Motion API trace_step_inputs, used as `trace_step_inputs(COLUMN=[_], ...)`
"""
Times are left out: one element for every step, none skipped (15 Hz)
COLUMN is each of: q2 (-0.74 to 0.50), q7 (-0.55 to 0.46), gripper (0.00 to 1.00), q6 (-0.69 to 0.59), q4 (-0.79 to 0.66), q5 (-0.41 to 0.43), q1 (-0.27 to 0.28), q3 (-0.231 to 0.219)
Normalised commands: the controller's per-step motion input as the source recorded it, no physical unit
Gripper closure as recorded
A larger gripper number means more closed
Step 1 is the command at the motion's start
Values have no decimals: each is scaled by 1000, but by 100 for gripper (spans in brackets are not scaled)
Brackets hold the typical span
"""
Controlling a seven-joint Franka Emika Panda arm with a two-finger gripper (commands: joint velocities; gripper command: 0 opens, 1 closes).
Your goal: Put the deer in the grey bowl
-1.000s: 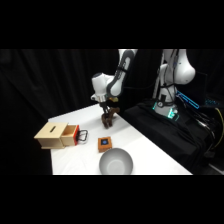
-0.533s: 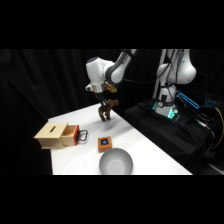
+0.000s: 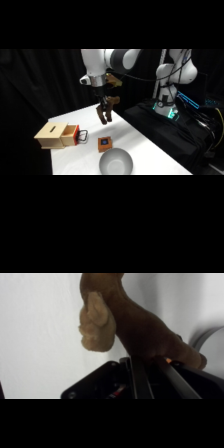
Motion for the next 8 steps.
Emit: trace_step_inputs(q2=[-24,20,46,65,86,117,153,198], q7=[206,189,155,125,123,138,138,127], gripper=[97,97,97,97,97,97,97,97], q6=[-229,-203,-162,-141,-136,-127,-111,-73], q4=[184,196,197,203,216,237,261,286], q5=[-98,-92,-91,-71,-68,-84,-95,-101], q1=[168,162,152,141,137,135,131,128], q3=[161,154,144,135,129,121,111,105])
